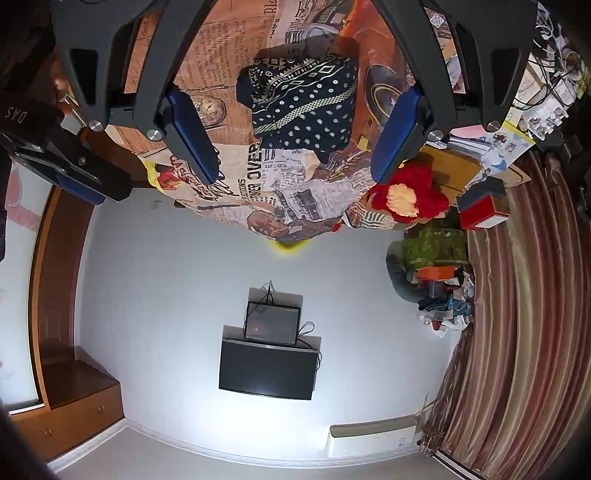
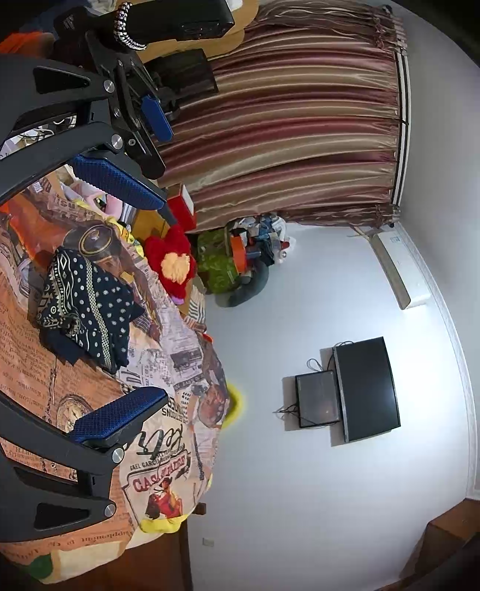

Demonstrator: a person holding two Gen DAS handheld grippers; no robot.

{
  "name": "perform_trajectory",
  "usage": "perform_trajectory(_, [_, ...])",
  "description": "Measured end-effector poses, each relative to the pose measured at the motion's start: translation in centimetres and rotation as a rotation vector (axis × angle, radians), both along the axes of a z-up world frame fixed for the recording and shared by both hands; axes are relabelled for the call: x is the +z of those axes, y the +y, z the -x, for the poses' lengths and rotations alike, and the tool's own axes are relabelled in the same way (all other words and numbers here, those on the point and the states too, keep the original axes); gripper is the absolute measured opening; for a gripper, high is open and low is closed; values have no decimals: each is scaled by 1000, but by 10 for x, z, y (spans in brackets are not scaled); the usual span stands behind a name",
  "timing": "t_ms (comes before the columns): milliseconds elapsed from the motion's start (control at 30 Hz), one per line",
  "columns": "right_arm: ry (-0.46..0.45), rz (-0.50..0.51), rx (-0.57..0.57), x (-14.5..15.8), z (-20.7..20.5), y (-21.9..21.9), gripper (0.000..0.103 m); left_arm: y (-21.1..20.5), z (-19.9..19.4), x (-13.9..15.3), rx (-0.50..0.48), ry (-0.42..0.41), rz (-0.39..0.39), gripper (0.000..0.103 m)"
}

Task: Fold large clothes

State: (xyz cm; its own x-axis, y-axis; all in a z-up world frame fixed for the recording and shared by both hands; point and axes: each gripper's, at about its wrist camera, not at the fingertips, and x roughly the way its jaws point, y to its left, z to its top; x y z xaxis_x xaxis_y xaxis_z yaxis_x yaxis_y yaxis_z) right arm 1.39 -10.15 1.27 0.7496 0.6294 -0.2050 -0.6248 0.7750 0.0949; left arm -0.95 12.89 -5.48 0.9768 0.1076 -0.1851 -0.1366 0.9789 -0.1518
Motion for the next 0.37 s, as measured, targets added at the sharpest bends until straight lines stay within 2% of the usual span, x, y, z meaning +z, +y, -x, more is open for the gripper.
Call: perform_trajectory(367, [1,-1,1,0,-1,-1,96,2,-1,0,-7,3,2,84])
